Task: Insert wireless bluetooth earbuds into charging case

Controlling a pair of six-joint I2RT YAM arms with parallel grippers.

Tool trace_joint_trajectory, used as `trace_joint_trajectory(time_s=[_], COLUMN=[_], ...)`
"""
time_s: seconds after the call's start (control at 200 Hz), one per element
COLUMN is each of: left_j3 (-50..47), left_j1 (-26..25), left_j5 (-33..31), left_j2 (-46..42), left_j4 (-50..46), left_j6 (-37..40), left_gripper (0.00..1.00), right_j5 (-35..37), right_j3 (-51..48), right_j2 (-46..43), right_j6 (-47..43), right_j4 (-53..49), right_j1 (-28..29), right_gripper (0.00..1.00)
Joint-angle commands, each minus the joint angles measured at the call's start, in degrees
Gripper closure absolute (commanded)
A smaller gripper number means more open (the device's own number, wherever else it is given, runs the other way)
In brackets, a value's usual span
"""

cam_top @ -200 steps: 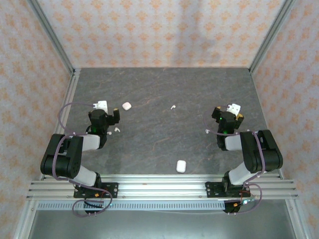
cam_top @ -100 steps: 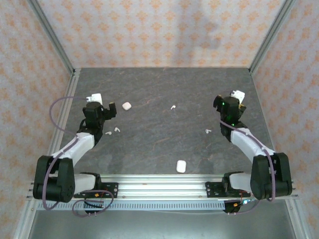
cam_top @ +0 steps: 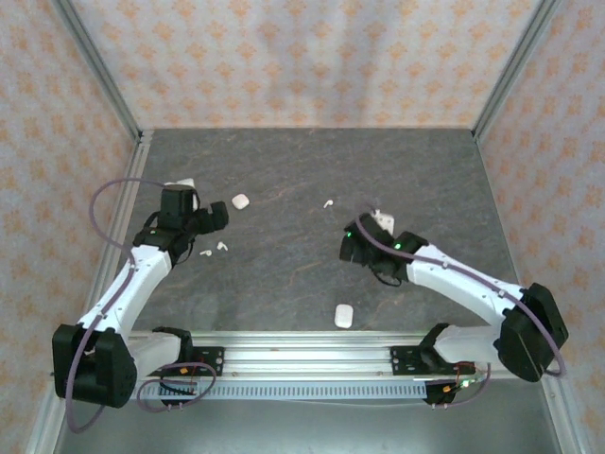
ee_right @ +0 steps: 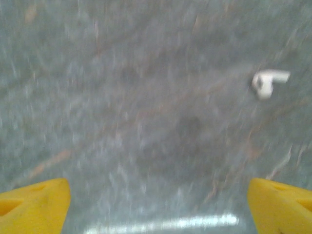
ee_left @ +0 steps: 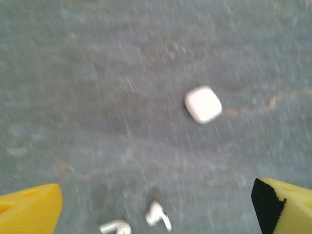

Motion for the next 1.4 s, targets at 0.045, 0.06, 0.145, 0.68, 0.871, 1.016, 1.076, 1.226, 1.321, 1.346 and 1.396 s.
trace_joint_trajectory(time_s=[0.045,0.06,0.145,0.68,0.871,1.016,1.076,1.226,1.321,1.346,1.396], left_j3=[-1.6,-1.9,-3.7,-5.2,-4.9,-4.7,-4.7,-3.7,-2.4,-2.2,-2.0], left_j1=[-5.1,-5.4,-6.7,-7.9,-7.9,-7.9,-7.9,-7.9,-7.9,-7.9,-7.9], left_j5=[0.5,0.5,0.5,2.5,3.7,3.6,3.6,3.2,2.2,2.1,2.1], left_j2=[-3.2,-3.6,-6.0,-10.5,-9.6,-9.1,-9.1,-8.3,-7.6,-7.4,-7.4], left_j4=[-6.4,-6.3,-5.8,-6.4,-6.4,-6.8,-7.1,-8.8,-10.5,-10.7,-10.3], left_j6=[-4.7,-5.0,-6.5,-5.3,-5.4,-5.6,-5.7,-5.8,-6.1,-6.1,-6.2], left_gripper=[0.0,0.0,0.0,0.0,0.0,0.0,0.0,0.0,0.0,0.0,0.0], right_j5=[-1.1,-1.3,-3.7,-13.5,-15.2,-16.7,-17.1,-15.8,-14.2,-13.5,-12.2], right_j3=[-1.0,-1.1,-2.3,-5.6,-5.0,-4.5,-4.1,-2.6,0.0,1.3,3.5], right_j2=[-2.1,-2.2,-2.2,5.7,9.9,13.2,14.7,16.5,17.8,18.4,19.8], right_j6=[12.5,13.0,15.1,20.5,19.5,18.1,17.4,14.5,10.8,9.2,6.4], right_j4=[-9.1,-9.1,-7.9,-1.2,-0.7,-0.4,-0.7,-1.7,-4.1,-5.2,-7.2], right_j1=[8.7,9.3,12.5,18.9,18.9,18.9,18.9,18.9,18.9,18.9,18.9], right_gripper=[0.12,0.13,0.19,0.3,0.32,0.34,0.37,0.47,0.52,0.53,0.54])
